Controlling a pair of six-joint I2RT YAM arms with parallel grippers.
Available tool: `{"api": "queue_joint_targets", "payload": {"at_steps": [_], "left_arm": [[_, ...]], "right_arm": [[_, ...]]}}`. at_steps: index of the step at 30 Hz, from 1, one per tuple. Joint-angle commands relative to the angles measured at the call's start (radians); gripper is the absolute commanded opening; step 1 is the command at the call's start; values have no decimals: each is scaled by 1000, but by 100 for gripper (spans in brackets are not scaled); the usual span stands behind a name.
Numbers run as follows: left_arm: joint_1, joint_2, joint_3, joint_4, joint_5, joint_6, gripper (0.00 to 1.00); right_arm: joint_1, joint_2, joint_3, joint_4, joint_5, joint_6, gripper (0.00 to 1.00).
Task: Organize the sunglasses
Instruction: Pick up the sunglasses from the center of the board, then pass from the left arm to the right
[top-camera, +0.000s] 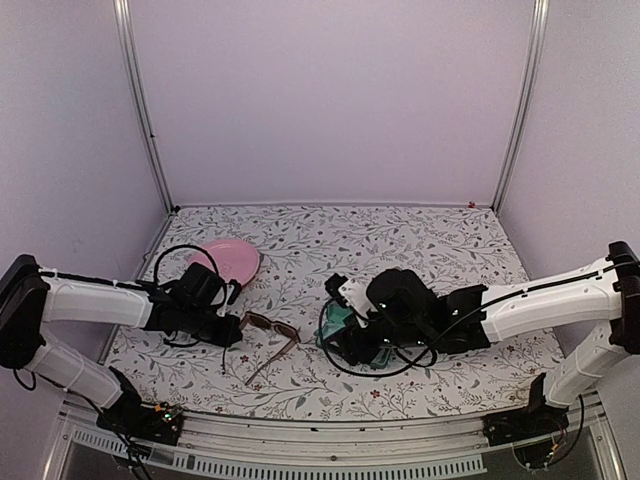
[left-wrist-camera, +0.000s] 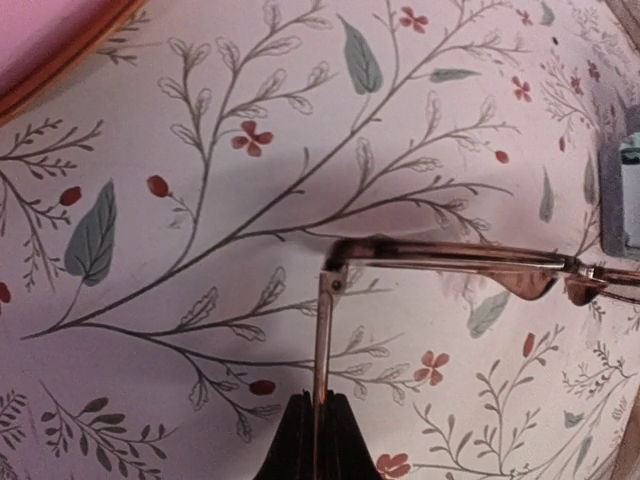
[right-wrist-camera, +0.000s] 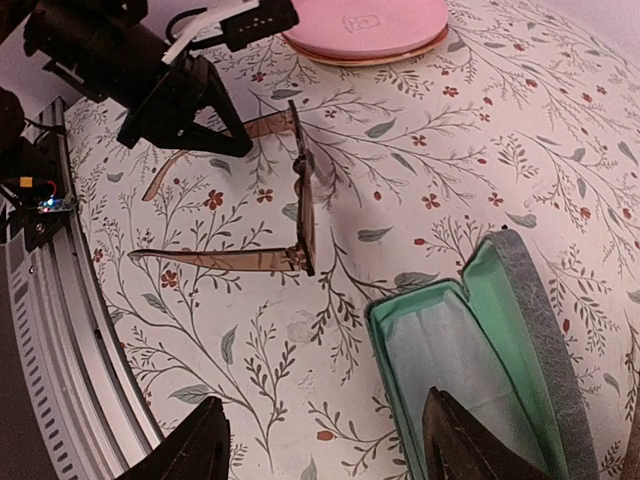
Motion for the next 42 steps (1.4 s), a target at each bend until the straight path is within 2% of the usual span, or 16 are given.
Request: {"api": "queue_joint_targets", "payload": {"at_steps": [1,9,25,42], "left_arm": [[-31,-23,47,-66,132,23,0],[-62,12,119,-148,236,43,0],[-102,56,177,-166,416,69,0],[-132,127,171,-148,487,96,0]], "right_arm": [[65,54,94,-66,-34,-202,69],[181,72,155,-73,0,-433,71],[292,216,320,-253,204,-655,71],[340,295,383,-318,411,-757,45]]}}
